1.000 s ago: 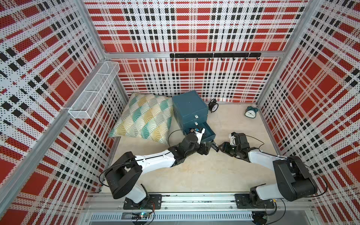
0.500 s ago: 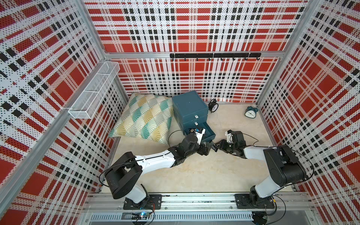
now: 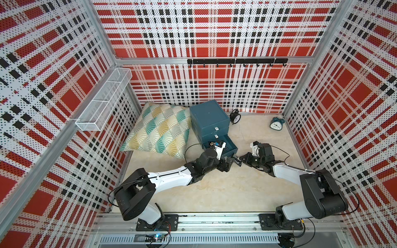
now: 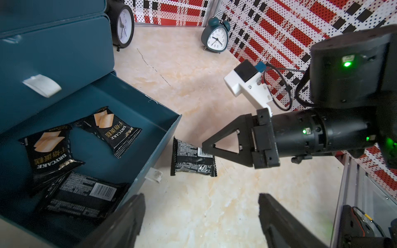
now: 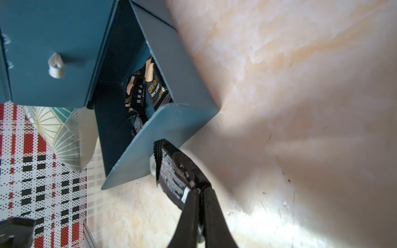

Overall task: Place the cookies into the drawer by color
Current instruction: Pick up the cookie at the center of the board, then place the cookie in the drawer.

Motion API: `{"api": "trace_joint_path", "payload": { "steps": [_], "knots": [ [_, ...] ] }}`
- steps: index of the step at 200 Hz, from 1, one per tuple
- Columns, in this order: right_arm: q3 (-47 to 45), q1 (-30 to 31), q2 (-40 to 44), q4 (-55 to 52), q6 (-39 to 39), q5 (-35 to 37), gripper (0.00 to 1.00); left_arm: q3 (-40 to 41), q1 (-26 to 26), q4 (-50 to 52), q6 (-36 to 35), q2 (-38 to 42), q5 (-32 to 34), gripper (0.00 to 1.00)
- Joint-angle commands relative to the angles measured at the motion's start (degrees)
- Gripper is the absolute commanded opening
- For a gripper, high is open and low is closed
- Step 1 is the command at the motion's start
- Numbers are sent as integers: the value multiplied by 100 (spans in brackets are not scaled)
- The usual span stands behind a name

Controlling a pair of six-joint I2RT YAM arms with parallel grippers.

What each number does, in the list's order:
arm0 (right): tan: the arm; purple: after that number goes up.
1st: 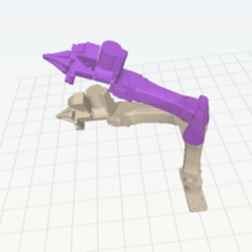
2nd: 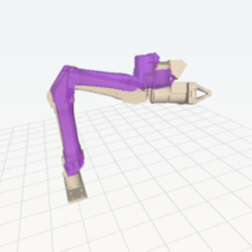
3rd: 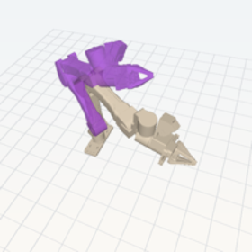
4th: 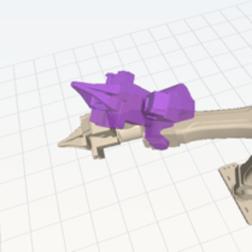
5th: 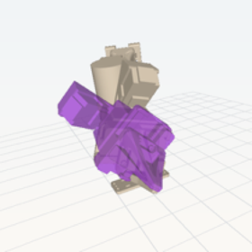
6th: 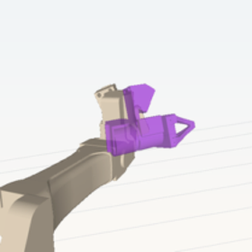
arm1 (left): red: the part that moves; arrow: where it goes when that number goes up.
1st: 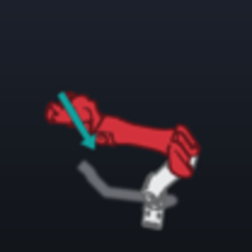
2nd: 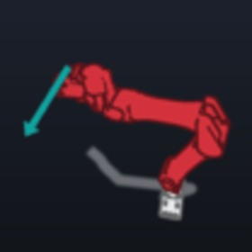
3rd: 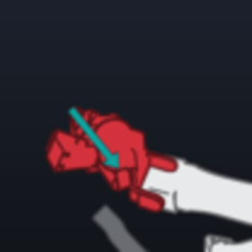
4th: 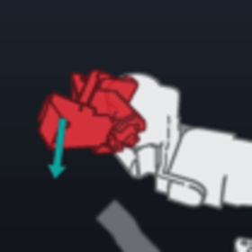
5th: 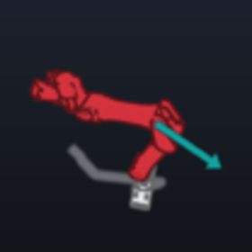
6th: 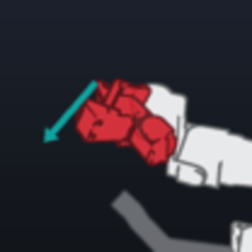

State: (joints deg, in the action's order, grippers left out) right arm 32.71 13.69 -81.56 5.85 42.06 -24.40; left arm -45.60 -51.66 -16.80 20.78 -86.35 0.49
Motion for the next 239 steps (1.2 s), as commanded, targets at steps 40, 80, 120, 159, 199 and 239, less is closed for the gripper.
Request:
{"api": "trace_joint_path", "payload": {
  "steps": [40,80,120,159,199,239],
  "knots": [
    [374,-25,903,-834,-65,37,10,505,7,-591,-38,885,229,89],
    [941,31,728,-989,-46,-4,11,735,133,-694,-29,1272,414,89],
    [1648,177,47,-956,-14,112,11,915,455,-763,311,1439,402,90],
    [2434,370,-863,-1040,-22,410,11,1152,897,-865,662,1629,285,93],
    [3053,469,-1620,-1051,111,715,14,1256,1062,-904,771,1703,285,96],
    [3406,552,-2134,-1050,147,669,32,1265,1070,-913,770,1705,311,96]
  ]
}}
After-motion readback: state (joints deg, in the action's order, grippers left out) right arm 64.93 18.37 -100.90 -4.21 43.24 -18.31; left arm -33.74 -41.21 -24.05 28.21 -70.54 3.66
